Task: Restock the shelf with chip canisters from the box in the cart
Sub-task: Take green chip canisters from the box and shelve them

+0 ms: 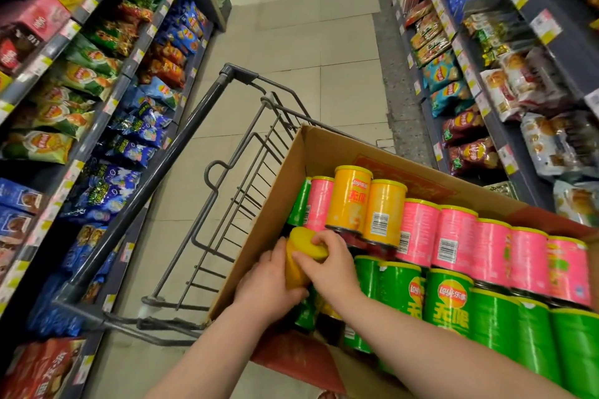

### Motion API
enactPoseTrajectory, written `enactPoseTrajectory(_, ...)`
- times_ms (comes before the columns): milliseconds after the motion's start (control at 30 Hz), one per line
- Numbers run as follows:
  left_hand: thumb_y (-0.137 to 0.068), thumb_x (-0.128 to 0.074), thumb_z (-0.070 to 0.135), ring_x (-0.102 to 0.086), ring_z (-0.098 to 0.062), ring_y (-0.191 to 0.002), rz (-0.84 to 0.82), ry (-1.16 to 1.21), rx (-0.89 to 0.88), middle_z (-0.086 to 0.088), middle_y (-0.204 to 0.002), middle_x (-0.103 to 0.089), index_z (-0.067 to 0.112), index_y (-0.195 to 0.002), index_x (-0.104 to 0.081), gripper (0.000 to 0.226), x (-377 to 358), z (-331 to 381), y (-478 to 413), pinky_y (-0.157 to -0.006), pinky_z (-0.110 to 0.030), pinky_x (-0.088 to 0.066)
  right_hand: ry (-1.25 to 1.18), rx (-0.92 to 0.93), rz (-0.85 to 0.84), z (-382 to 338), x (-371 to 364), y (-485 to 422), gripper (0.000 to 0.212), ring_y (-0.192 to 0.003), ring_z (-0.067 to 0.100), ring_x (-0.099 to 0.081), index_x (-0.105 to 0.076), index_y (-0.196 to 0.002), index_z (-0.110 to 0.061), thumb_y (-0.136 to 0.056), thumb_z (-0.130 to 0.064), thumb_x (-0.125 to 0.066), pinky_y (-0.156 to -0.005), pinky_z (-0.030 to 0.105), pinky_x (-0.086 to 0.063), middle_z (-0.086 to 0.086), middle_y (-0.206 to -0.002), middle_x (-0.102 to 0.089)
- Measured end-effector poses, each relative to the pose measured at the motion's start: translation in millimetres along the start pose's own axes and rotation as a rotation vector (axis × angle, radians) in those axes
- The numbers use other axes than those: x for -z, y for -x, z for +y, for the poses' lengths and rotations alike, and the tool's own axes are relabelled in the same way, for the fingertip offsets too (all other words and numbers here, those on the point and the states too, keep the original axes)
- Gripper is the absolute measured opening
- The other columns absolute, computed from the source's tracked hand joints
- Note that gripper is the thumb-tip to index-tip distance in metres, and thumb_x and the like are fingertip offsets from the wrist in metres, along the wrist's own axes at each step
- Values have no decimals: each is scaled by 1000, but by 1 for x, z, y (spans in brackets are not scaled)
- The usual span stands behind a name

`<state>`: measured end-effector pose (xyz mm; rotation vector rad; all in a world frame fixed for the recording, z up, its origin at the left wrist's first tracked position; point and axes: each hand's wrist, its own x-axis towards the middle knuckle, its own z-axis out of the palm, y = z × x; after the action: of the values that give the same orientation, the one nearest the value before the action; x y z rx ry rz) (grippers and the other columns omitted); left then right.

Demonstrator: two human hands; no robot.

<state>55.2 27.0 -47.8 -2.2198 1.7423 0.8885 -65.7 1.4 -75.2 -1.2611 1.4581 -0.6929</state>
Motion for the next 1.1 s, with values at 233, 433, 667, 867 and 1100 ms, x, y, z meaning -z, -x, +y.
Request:
enactPoseTrajectory(233,-68,-80,38,-56,-13,-98,-33,476,-118,7,-106,-55,25,-126,-42,71,8,17,5,-81,-28,-47,-86,-14,44,-23,44,15,45,-107,12,-48,-48,-116,-25,-80,-30,-74,-78,17,-39,-4,-120,-48)
enactPoseTrajectory(433,-39,-70,59,-61,-12,-102,-184,752,-170,5,-114,-61,33,-119,-42,89,11,44,10,-91,-36,-53,-428,-215,-68,-21,66,30,50,-104,12,-56,-43,-127,-24,-84,-26,-69,-88,29,-48,-9,-114,-56)
enactPoseTrajectory(667,-65,-77,49,-56,-16,-113,-394,490,-217,-1,-125,-56,26,-131,-47,76,7,52,-7,-99,-34,-47,-307,-169,151,-2,97,41,41,-96,10,-59,-47,-120,-28,-85,-33,-68,-80,28,-50,-8,-107,-60)
enactPoseTrajectory(867,-80,-71,35,-57,-21,-113,-264,181,27,-6,-127,-57,14,-132,-46,62,-15,38,-45,-94,-31,-48,-346,-256,305,17,128,39,39,-96,15,-57,-45,-116,-28,-85,-38,-66,-84,34,-47,-5,-106,-58)
enactPoseTrajectory(1100,-77,-74,38,-53,-26,-118,-235,80,184,-10,-132,-49,13,-134,-35,73,-51,38,-71,-93,-35,-45,-371,-339,340,38,137,37,32,-100,19,-58,-43,-110,-32,-86,-38,-64,-92,38,-48,-3,-106,-59)
